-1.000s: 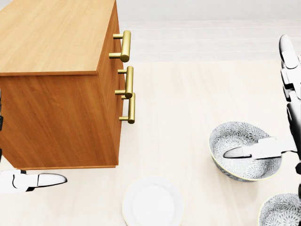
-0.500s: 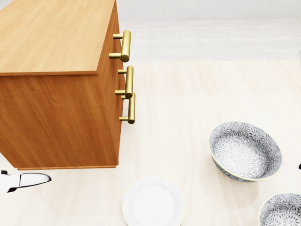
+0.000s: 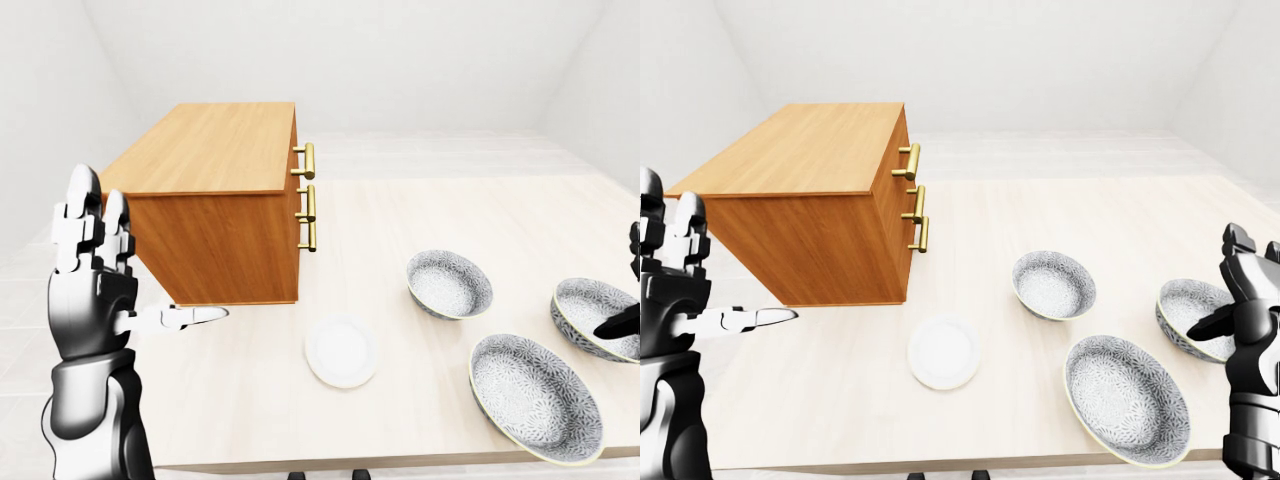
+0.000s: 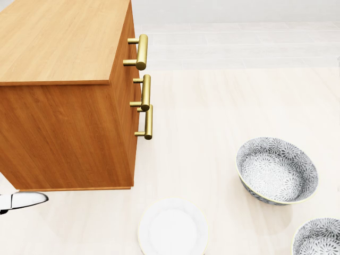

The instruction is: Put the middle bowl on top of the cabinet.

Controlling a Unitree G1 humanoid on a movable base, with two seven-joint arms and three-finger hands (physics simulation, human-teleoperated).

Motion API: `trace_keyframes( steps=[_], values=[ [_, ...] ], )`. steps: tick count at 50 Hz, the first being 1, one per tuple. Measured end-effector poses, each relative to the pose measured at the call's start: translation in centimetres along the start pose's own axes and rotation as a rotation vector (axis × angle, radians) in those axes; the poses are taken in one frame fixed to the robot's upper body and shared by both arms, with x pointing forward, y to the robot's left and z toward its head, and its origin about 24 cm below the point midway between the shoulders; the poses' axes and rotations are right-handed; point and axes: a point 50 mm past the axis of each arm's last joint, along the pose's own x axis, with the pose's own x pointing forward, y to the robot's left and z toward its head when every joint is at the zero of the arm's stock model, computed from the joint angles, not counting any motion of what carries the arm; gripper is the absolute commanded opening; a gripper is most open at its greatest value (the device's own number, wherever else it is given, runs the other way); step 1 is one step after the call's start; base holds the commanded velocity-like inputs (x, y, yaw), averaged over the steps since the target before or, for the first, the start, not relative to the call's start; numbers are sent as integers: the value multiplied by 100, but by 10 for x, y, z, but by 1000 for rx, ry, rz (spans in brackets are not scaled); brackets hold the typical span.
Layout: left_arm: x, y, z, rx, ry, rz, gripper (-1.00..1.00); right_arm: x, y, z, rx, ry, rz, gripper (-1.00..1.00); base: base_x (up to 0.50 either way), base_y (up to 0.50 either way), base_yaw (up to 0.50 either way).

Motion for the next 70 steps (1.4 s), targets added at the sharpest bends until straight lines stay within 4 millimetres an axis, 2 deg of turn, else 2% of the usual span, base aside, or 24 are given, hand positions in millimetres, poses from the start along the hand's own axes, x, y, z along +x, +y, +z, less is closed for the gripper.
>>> trace_keyframes(
  steps=[9,23,47,57,70],
  values=[
    [-1,3,4,6,-15,8,100,8,1,-16,-31,69,4,100,0,0,0],
    [-2,7,5,11,-17,20,100,15,20,-48,-47,218,29,100,0,0,0],
    [-6,13,14,22,-47,39,100,2,56,-85,-38,402,74,100,0,0,0],
    [-7,14,15,27,-51,44,100,1,63,-82,-35,411,65,100,0,0,0],
    [-8,16,16,31,-50,48,100,12,62,-61,-40,355,49,100,0,0,0]
  ],
)
